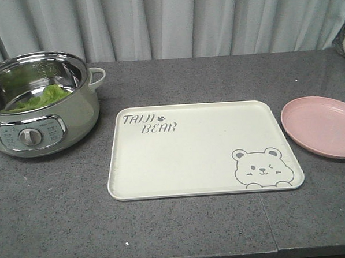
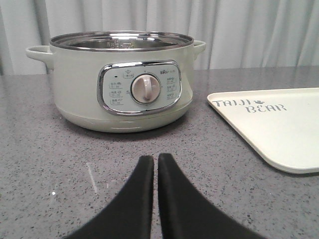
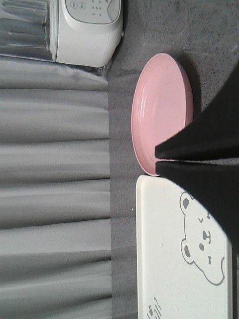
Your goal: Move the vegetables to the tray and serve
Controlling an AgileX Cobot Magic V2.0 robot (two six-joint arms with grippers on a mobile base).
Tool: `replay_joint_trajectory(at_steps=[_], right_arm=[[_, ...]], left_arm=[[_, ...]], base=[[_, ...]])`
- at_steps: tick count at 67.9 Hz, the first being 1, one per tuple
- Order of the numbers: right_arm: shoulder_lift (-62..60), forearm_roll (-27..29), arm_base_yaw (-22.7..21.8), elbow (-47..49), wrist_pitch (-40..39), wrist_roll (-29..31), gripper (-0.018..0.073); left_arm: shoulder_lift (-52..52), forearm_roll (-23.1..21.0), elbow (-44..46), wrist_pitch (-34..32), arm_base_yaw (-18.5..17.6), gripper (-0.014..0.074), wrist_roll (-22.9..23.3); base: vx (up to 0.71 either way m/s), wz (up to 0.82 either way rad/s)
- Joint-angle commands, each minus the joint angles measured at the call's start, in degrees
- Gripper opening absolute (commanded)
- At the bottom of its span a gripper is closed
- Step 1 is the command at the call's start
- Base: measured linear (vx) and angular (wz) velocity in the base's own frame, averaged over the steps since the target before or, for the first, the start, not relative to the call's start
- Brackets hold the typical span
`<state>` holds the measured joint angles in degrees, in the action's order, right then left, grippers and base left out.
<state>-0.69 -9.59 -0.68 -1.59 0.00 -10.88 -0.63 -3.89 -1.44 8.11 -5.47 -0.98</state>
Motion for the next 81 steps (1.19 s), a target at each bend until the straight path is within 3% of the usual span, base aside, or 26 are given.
replay_joint_trajectory(at_steps=[1, 36, 55, 61, 66, 81], right_arm=[[-0.4, -0.7, 0.0, -0.9, -4.3, 0.2, -0.0003], [-0.4, -0.7, 0.0, -0.9, -4.3, 0.2, -0.0003], [-0.4, -0.1, 0.0, -0.8, -6.2, -0.2, -0.0003], [-0.4, 0.0, 0.0, -0.8, -8.4, -3.2, -0.0003], [-0.4, 0.0, 0.0, -0.8, -9.9, -8.6, -0.0003], [-0.3, -1.0, 0.0, -0.3, -10.5, -25.0, -0.0003]], left_arm=[[-0.9, -0.5, -1.3, -4.0, 0.0, -0.0006, 0.4], [-0.9, -0.5, -1.3, -4.5, 0.0, -0.0006, 0.5], [-0.9, -1.4, -1.3, -8.6, 0.0, -0.0006, 6.6], [-0.9, -5.5, -1.2, -12.7, 0.0, -0.0006, 12.6], [-0.9, -6.5, -1.2, -16.6, 0.0, -0.0006, 15.8], [-0.9, -6.6, -1.0, -23.4, 0.0, -0.0006, 16.4]], base=[[0.00, 0.00], [0.00, 0.00], [0.00, 0.00], [0.00, 0.00], [0.00, 0.00], [0.00, 0.00]])
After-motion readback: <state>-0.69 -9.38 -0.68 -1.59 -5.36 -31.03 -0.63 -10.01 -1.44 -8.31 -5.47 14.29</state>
